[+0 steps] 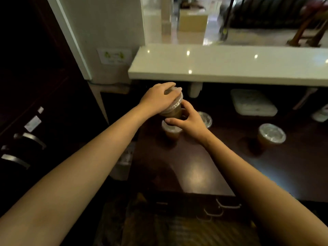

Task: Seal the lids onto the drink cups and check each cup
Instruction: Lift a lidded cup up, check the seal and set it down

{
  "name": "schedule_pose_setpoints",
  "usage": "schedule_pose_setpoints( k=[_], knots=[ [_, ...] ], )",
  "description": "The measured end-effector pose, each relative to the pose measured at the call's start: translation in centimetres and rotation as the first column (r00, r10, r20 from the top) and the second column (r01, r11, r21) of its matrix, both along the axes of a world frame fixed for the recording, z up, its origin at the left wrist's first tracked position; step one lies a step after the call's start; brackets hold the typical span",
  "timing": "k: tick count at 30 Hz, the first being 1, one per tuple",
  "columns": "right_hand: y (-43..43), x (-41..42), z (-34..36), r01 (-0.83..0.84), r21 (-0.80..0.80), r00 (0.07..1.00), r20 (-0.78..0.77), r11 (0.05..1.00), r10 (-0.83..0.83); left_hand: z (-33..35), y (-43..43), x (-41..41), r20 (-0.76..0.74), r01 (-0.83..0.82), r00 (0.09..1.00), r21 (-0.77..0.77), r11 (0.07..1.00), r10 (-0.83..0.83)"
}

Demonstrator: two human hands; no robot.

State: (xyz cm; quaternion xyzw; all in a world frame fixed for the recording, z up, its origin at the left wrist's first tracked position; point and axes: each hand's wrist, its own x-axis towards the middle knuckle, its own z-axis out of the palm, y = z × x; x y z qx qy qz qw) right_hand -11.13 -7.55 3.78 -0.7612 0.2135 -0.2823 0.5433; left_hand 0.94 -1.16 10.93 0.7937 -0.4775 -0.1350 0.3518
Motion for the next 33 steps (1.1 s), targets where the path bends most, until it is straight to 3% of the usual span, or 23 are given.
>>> schedule_pose_setpoints(
  k=[7, 12, 15, 17, 19, 21, 23, 28, 33],
  knots=[
    [-2.6, 0.2, 10.6, 0.109, -0.264, 0.99, 0.12, 0.958, -0.08, 11.9, -0.7, 0.1, -0.042, 0.087, 0.995, -0.104, 0.991, -0.091],
    [-3.3, -0.2, 16.4, 0.196, -0.585, 0.978, 0.173, 0.787, -0.115, 16.7, 0.3, 0.1, -0.335, 0.156, 0.927, -0.066, 0.986, -0.169],
    [-3.4, -1.2, 18.4, 0.168, -0.683, 0.984, 0.161, 0.711, -0.078, 17.0, 0.7, -0.1, -0.417, 0.185, 0.876, -0.176, 0.967, -0.243],
    [-3.4, -2.1, 19.1, 0.118, -0.6, 0.984, 0.175, 0.791, -0.014, 16.5, 0.9, -0.2, -0.431, 0.196, 0.844, -0.308, 0.931, -0.32],
    [-3.1, -3.2, 19.7, 0.029, -0.363, 0.982, 0.186, 0.931, 0.042, 15.9, 1.4, -0.3, -0.378, 0.219, 0.833, -0.445, 0.869, -0.403],
    [-3.0, -4.1, 19.9, -0.107, -0.125, 0.975, 0.182, 0.986, 0.129, 15.1, 2.0, -0.4, -0.317, 0.255, 0.822, -0.537, 0.804, -0.473],
    [-2.9, -4.5, 20.1, -0.212, 0.003, 0.964, 0.164, 0.977, 0.209, 14.4, 2.5, -0.4, -0.257, 0.3, 0.818, -0.573, 0.763, -0.515],
    [-2.4, -3.9, 20.9, -0.185, 0.084, 0.983, 0.025, 0.979, 0.183, 13.3, 2.5, -0.3, -0.217, 0.317, 0.842, -0.542, 0.778, -0.494],
    [-2.1, -3.2, 19.8, -0.207, 0.174, 0.977, 0.08, 0.963, 0.196, 13.1, 2.9, -0.5, -0.135, 0.322, 0.87, -0.571, 0.755, -0.474]
  ],
)
